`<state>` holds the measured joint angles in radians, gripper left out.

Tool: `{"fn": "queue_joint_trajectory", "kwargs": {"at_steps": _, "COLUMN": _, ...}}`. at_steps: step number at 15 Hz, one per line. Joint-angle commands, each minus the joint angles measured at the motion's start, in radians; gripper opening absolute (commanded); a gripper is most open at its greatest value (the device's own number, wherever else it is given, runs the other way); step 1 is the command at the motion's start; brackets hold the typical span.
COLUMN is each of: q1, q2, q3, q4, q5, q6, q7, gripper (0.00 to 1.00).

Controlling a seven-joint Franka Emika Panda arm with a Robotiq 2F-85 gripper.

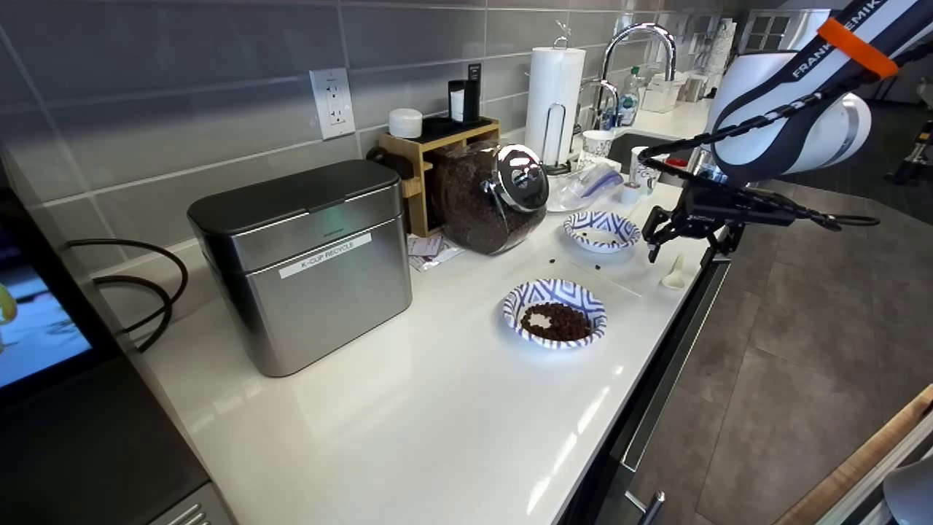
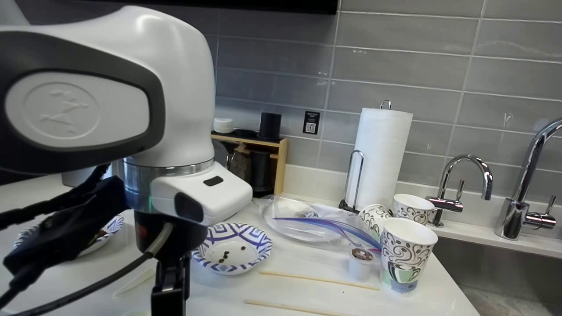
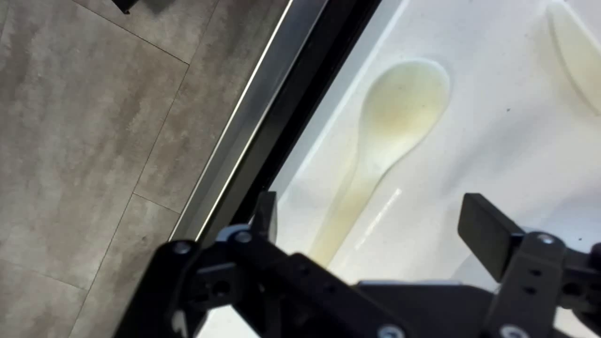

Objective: Transfer a spoonful of contents from the left bowl into the right bowl

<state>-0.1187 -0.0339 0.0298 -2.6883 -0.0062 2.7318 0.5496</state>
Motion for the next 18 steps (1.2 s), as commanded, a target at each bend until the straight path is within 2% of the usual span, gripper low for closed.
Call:
{"fn": "queue_joint_trajectory", "kwargs": {"at_steps": 1, "q1": 0.03, "q2": 0.038, "q3": -0.02, "q4": 0.024, "q5": 0.021, "q6": 0.017, "q7": 0.006, "gripper": 0.73}}
{"fn": "queue_joint_trajectory", "kwargs": {"at_steps": 2, "q1": 0.033, "q2": 0.043, "q3": -0.022, "q4": 0.029, "q5": 0.022, "q6": 0.016, "q7": 0.006, "gripper": 0.71}}
{"fn": "queue_joint_trajectory", "kwargs": {"at_steps": 11, "q1": 0.054, "q2": 0.062, "q3": -0.035, "q4": 0.053, "q5": 0.032, "q6": -0.017, "q7": 0.009, "gripper": 0.02}}
{"fn": "queue_joint_trajectory", "kwargs": {"at_steps": 13, "q1": 0.054, "q2": 0.054, "q3": -0.038, "q4": 0.06, "q5": 0.063, "q6": -0.059, "q7": -0.009, "gripper": 0.0}}
{"fn": "queue_joint_trajectory", "kwargs": {"at_steps": 14, "q1": 0.054, "q2": 0.045, "q3": -0.039, "q4": 0.063, "q5": 0.077, "q6": -0.085, "q7": -0.016, "gripper": 0.03}}
{"fn": "queue_joint_trajectory", "kwargs": {"at_steps": 18, "q1": 0.055, "q2": -0.013, "q3": -0.042, "q4": 0.084, "q5": 0.146, "q6": -0.229, "q7": -0.046, "gripper": 0.03}}
